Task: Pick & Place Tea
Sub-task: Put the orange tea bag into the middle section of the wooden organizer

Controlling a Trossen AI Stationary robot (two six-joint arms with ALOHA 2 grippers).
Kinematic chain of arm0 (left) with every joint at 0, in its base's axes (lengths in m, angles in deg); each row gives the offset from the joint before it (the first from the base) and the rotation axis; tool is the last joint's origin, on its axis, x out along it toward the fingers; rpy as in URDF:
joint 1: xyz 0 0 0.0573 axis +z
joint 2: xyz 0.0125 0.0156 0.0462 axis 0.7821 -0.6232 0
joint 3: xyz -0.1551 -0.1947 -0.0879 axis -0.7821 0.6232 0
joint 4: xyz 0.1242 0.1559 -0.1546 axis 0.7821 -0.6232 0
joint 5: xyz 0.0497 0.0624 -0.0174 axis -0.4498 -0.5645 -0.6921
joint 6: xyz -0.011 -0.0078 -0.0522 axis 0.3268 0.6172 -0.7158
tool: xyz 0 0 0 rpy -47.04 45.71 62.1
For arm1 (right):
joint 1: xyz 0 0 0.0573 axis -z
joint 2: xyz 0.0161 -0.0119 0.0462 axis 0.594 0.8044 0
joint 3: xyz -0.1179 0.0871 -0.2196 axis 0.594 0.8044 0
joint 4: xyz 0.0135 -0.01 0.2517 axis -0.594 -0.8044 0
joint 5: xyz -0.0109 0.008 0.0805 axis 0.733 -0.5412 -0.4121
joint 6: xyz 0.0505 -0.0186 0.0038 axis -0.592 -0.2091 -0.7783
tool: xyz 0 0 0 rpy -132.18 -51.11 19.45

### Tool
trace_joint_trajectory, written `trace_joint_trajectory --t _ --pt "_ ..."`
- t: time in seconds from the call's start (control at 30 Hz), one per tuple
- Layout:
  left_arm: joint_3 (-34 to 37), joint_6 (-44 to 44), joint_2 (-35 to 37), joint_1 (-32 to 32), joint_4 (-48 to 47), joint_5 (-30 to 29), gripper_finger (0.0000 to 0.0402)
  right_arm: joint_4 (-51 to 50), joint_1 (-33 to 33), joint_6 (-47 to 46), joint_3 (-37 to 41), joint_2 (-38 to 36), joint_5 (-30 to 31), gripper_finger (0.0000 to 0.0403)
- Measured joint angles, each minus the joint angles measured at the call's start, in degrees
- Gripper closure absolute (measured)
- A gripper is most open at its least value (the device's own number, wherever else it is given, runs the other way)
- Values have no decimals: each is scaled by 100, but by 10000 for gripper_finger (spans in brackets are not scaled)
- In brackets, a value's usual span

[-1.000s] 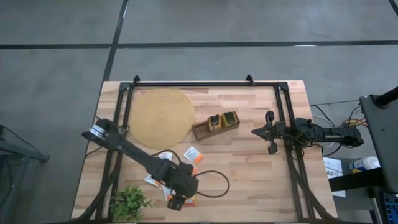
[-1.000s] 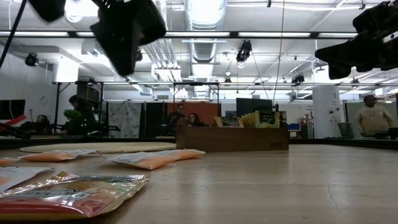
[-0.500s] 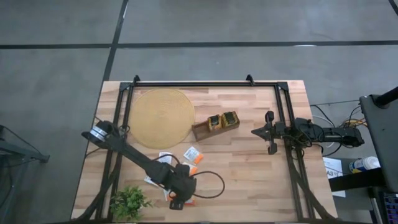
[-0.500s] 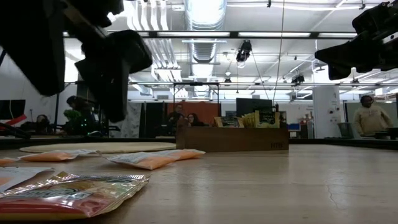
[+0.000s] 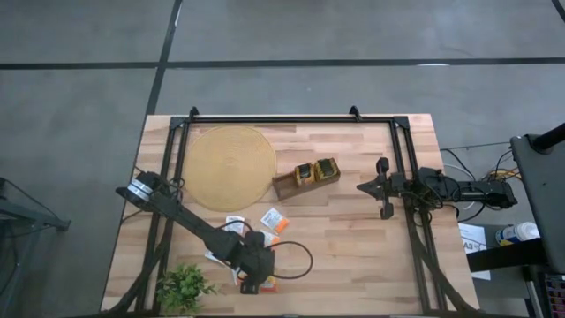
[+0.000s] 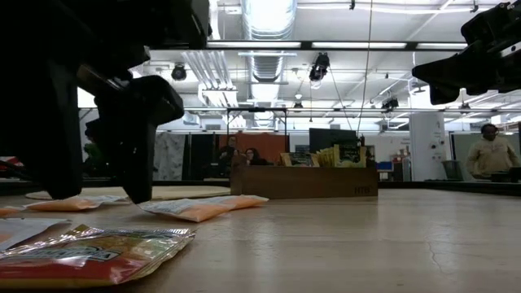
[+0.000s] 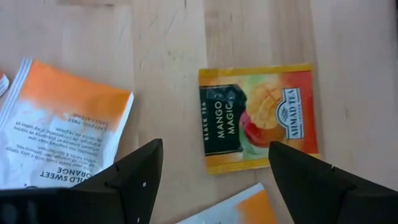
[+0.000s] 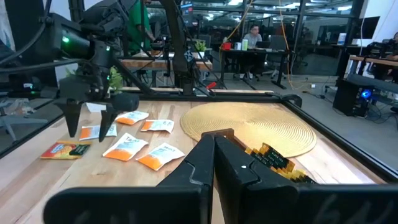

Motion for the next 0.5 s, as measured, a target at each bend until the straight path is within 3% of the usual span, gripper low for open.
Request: trace_joint_trajectory --t 0.3,0.5 --pt "-239 -14 -29 13 33 -2 115 0 1 0 0 -2 0 394" --pt "-597 -14 -470 20 -88 207 115 -2 -1 0 0 -2 -1 394"
